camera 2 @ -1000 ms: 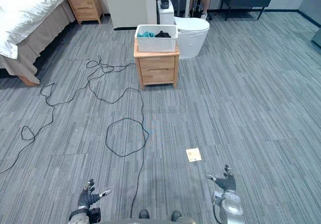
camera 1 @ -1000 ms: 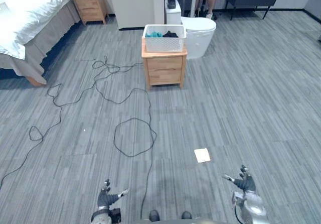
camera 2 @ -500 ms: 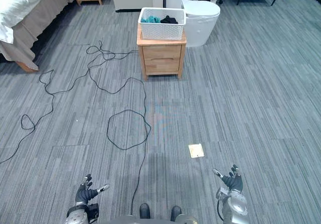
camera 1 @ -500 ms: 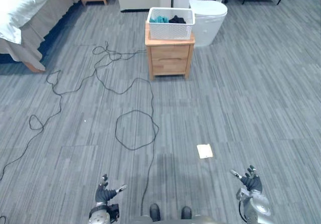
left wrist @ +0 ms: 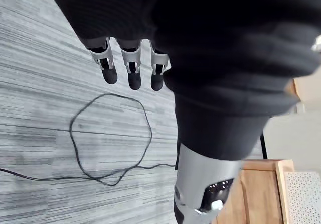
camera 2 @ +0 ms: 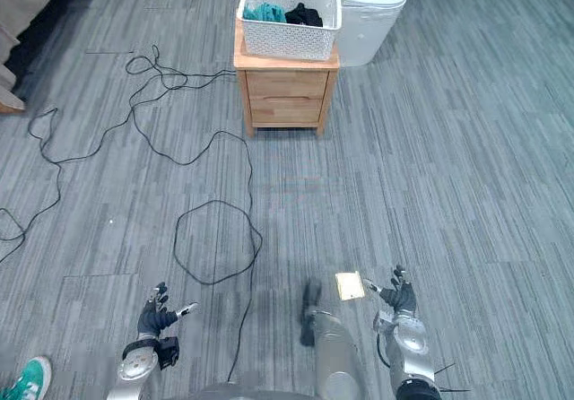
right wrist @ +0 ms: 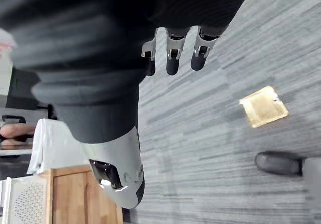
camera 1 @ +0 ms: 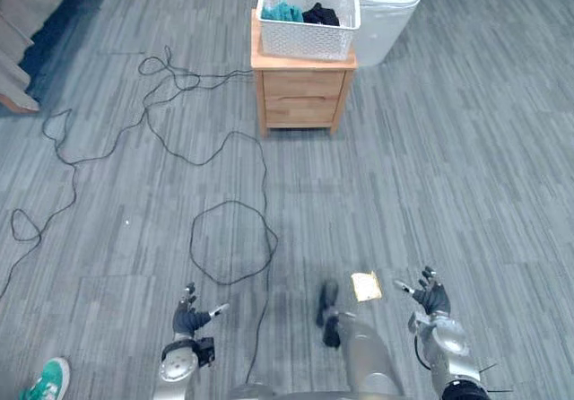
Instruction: Pick up the laundry basket with both hands and put the clothes into the washing machine.
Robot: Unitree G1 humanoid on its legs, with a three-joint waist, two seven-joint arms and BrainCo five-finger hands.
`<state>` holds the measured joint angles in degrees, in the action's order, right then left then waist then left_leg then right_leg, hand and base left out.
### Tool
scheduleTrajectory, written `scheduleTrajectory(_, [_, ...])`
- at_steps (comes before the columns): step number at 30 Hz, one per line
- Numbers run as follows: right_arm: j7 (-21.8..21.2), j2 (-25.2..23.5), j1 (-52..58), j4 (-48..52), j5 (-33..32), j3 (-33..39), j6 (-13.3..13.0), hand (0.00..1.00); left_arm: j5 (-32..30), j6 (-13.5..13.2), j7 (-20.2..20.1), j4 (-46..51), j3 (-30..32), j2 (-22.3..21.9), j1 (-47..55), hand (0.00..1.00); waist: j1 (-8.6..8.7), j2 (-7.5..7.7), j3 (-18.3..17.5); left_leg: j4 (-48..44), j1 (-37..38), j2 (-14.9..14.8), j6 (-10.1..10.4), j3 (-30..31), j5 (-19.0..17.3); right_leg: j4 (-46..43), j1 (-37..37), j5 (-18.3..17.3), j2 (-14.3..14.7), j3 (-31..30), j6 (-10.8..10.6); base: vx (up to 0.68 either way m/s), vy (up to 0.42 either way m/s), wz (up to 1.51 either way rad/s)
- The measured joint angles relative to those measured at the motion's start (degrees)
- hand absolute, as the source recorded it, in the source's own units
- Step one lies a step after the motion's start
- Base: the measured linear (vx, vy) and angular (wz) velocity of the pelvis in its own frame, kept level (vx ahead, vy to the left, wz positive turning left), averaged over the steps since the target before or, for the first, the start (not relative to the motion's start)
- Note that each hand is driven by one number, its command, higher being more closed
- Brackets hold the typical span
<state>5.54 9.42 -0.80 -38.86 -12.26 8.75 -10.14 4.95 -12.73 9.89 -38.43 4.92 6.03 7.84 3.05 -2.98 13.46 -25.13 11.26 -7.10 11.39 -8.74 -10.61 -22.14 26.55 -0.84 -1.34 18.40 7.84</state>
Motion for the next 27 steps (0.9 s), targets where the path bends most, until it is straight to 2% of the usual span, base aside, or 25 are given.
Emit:
scheduleTrajectory(1, [-0.3, 0.1, 0.0, 0.2, 0.5, -0.5, 0.0, 0.0, 0.0, 0.0, 0.0, -0.3, 0.5, -0.6, 0.1, 0.0, -0.33, -0.19, 0.2, -6.4, -2.4, -0.7, 0.0, -0.1, 5.1, 1.0, -2.3, -1.1, 0.7, -0.6, -0.1, 0.85, -0.296, -0.22])
scheduleTrajectory(2, [-0.5, -0.1, -0.1, 0.3, 1.1, -1.7, 0.0, 0.0, 0.3, -0.1, -0.4, -0.3, 1.1, -1.4, 0.6, 0.0, -1.01, -0.52, 1.0, -22.0, -7.7, -4.3, -0.5, -0.2, 5.6, 4.7, -8.5, -2.1, 2.5, -1.0, -0.1, 0.82, -0.248, -0.18])
scheduleTrajectory(3, [-0.5, -0.7, 0.0, 0.7, 1.1, -2.5, 0.0, 0.0, 1.1, -0.1, -1.2, -0.3, 1.3, -1.5, 0.8, 0.0, -1.21, -0.04, 1.7, -33.7, -12.3, -7.3, -3.6, -1.8, 3.2, 7.8, -14.7, -2.4, 3.7, -1.3, 0.2, 0.79, -0.223, -0.17])
scheduleTrajectory(4, [-0.5, -1.3, 0.1, 1.4, 1.1, -2.6, 0.0, 0.0, 1.2, -0.1, -1.2, -0.2, 1.4, -1.5, 0.9, 0.0, -2.02, 0.47, 2.1, -37.3, -14.5, -8.1, -4.9, -2.9, 2.1, 9.2, -17.7, -2.7, 4.1, -1.8, 0.6, 0.59, -0.151, -0.23])
scheduleTrajectory(5, [-0.3, -2.3, 0.2, 3.1, 1.1, -2.5, -0.2, 0.0, 1.3, -0.1, -1.2, 0.5, 1.4, -1.6, 1.4, 0.0, -2.75, 1.45, 2.4, -39.5, -18.7, -8.8, -7.1, -4.9, 0.6, 12.5, -22.9, -3.0, 4.4, -2.8, 0.9, 0.44, -0.102, -0.23])
scheduleTrajectory(6, [-0.2, -2.6, 0.1, 3.9, 1.0, -2.5, -0.4, 0.0, 1.3, -0.1, -1.2, 1.0, 1.4, -1.6, 1.6, 0.0, -3.09, 1.83, 2.4, -38.7, -20.9, -8.8, -7.7, -5.7, -0.1, 14.5, -25.1, -3.2, 4.4, -3.2, 0.8, 0.53, -0.101, -0.32])
scheduleTrajectory(8, [-0.2, -2.3, -0.6, 4.6, 1.0, -2.5, -0.8, 0.0, 1.3, -0.2, -1.2, 2.6, 1.4, -1.7, 1.9, 0.0, -4.45, 2.42, 2.4, -27.3, -30.3, -7.2, -8.8, -7.6, -2.1, 20.6, -31.0, -4.6, 4.6, -4.8, -0.9, 0.5, -0.039, -0.28])
scheduleTrajectory(9, [-0.2, -2.2, -1.3, 4.2, 1.0, -2.5, -0.6, 0.0, 1.3, -0.2, -1.2, 2.6, 1.4, -1.6, 2.0, 0.0, -4.62, 2.5, 2.4, -21.8, -32.0, -6.1, -8.8, -7.0, -2.0, 21.2, -31.9, -5.1, 4.4, -5.0, -1.3, 0.5, 0.035, -0.27])
scheduleTrajectory(10, [0.1, -2.1, -1.0, 4.1, 1.0, -2.4, -0.6, 0.0, 1.3, -0.1, -1.2, 2.6, 1.4, -1.6, 2.3, 0.0, -5.45, 2.88, 2.6, -7.9, -32.7, -3.4, -7.7, -6.1, -0.9, 22.2, -33.9, -6.2, 3.8, -5.7, -2.4, 0.62, 0.12, -0.31])
scheduleTrajectory(11, [0.5, -2.3, -0.9, 3.4, 1.0, -1.7, -0.6, 0.0, 1.3, 0.0, -1.1, 2.6, 1.8, -2.0, 2.7, 0.0, -5.79, 2.93, 2.7, 6.0, -32.2, -1.0, -6.4, -3.9, 2.1, 23.3, -36.5, -7.4, 3.5, -6.4, -3.7, 0.62, 0.152, -0.31])
scheduleTrajectory(12, [0.7, -2.3, -0.8, 3.0, 1.0, -1.6, -0.6, 0.0, 1.4, 0.0, -1.1, 2.6, 2.0, -2.2, 2.9, 0.0, -5.84, 2.93, 2.7, 10.5, -32.1, -0.3, -6.8, -3.0, 4.4, 23.6, -37.7, -8.3, 3.4, -6.7, -4.4, 0.61, 0.208, -0.33])
scheduleTrajectory(13, [1.0, -2.3, -0.4, 2.5, 1.1, -1.6, -0.6, 0.0, 1.6, 0.0, -1.0, 2.5, 2.0, -2.3, 3.3, 0.0, -6.19, 3.5, 2.5, 12.6, -31.8, 0.6, -8.0, -2.4, 10.1, 23.4, -39.2, -10.3, 2.7, -7.6, -6.2, 0.43, 0.183, -0.35])
scheduleTrajectory(14, [1.0, -2.6, 0.4, 2.5, 1.1, -1.6, -0.6, 0.0, 1.6, 0.0, -1.0, 2.5, 2.1, -2.2, 3.7, 0.0, -7.07, 4.66, 1.7, 11.9, -31.5, 1.7, -9.6, -2.3, 13.0, 22.7, -39.7, -11.9, 1.3, -8.2, -8.0, 0.57, 0.225, -0.38])
scheduleTrajectory(15, [1.0, -2.9, 1.3, 2.5, 1.2, -1.6, -0.6, 0.0, 1.6, 0.0, -1.0, 2.4, 2.2, -2.4, 3.6, 0.0, -7.13, 5.92, 1.0, 10.3, -31.9, 3.0, -11.4, -2.3, 12.4, 19.6, -38.9, -13.4, -0.5, -8.6, -9.2, 0.64, 0.228, -0.25])
scheduleTrajectory(16, [1.0, -3.5, 1.2, 2.2, 1.5, -1.2, -0.6, 0.0, 1.6, 0.2, -1.1, 2.4, 1.9, -2.8, 3.2, 0.0, -6.87, 6.29, 0.9, 8.1, -31.2, 3.9, -14.1, -2.9, 9.3, 11.1, -36.1, -14.8, -2.5, -9.2, -11.6, 0.76, 0.277, -0.2])
scheduleTrajectory(17, [1.0, -4.2, 1.3, 1.7, 1.7, -0.8, -0.5, 0.0, 1.5, 0.3, -1.1, 2.4, 1.9, -2.9, 3.3, 0.0, -6.92, 6.5, 0.8, 7.1, -29.2, 4.4, -15.2, -3.7, 7.5, 0.6, -32.9, -15.1, -4.3, -9.6, -12.8, 0.51, 0.194, -0.19])
scheduleTrajectory(18, [0.9, -5.0, 1.6, 1.6, 1.8, -0.6, -0.5, 0.0, 1.5, 0.5, -1.0, 2.2, 1.8, -2.7, 3.6, 0.0, -6.83, 6.77, 0.8, 6.6, -26.9, 5.2, -16.5, -4.0, 5.7, -10.2, -29.7, -13.5, -6.2, -9.2, -15.5, 0.59, 0.228, -0.16])
scheduleTrajectory(19, [0.8, -5.7, 2.6, 1.4, 2.1, -0.7, -0.5, 0.0, 1.5, 0.9, -1.0, 2.0, 1.5, -2.1, 3.6, 0.0, -6.35, 6.92, 0.7, 6.2, -23.0, 6.5, -19.8, -3.8, 3.3, -24.0, -25.1, -10.9, -9.3, -9.1, -17.4, 0.57, 0.183, 0.02])
scheduleTrajectory(20, [0.7, -6.0, 2.9, 0.8, 2.3, -1.5, -0.4, 0.0, 1.5, 1.0, -1.0, 2.0, 1.4, -1.2, 3.6, 0.0, -5.75, 6.9, 0.7, 6.3, -19.0, 7.4, -21.7, -3.2, 1.3, -32.9, -22.1, -11.8, -11.0, -8.8, -15.8, 0.68, 0.207, 0.14])
scheduleTrajectory(22, [0.6, -6.7, 2.9, 0.9, 2.5, -2.4, -0.3, 0.0, 1.5, 1.0, -0.9, 1.9, 1.3, -0.5, 3.6, 0.0, -4.6, 6.78, 0.6, 8.4, -13.8, 7.5, -21.7, -2.5, 0.0, -35.7, -18.7, -13.5, -11.0, -7.4, -13.1, 0.48, 0.078, 0.24])
scheduleTrajectory(23, [0.3, -6.7, 2.9, 0.9, 2.8, -3.3, -0.3, 0.0, 1.6, 1.0, -0.9, 1.8, 1.3, 0.3, 3.4, 0.0, -3.73, 6.48, 0.8, 10.3, -10.5, 6.9, -21.4, -2.3, 0.2, -31.6, -16.6, -14.8, -10.5, -5.0, -11.3, 0.6, 0.022, 0.26])
scheduleTrajectory(25, [0.3, -6.4, 2.7, 0.9, 2.8, -3.4, -0.4, 0.0, 1.6, 1.0, -1.0, 1.8, 1.5, 0.6, 3.2, 0.0, -3.68, 5.64, 1.1, 12.3, -6.8, 5.5, -19.8, -2.1, 0.2, -20.2, -13.2, -15.3, -8.5, -2.3, -10.5, 0.53, -0.025, 0.16])
scheduleTrajectory(26, [0.3, -6.3, 2.8, 0.9, 2.8, -3.4, -0.5, 0.0, 1.6, 1.0, -1.0, 1.5, 1.5, 0.6, 3.0, 0.0, -3.48, 5.49, 1.0, 12.9, -5.5, 4.8, -18.5, -1.6, 0.1, -9.6, -11.4, -13.9, -6.5, -2.1, -10.4, 0.49, -0.083, 0.33])
scheduleTrajectory(27, [0.3, -6.0, 3.2, 0.9, 2.8, -3.1, -0.5, 0.0, 1.4, 1.0, -1.0, 0.3, 1.5, 0.6, 2.4, 0.0, -3.06, 5.99, 0.7, 13.2, -4.0, 4.3, -16.1, -1.0, -0.5, 1.9, -11.3, -9.2, -4.5, -2.2, -10.2, 0.5, -0.097, 0.44])
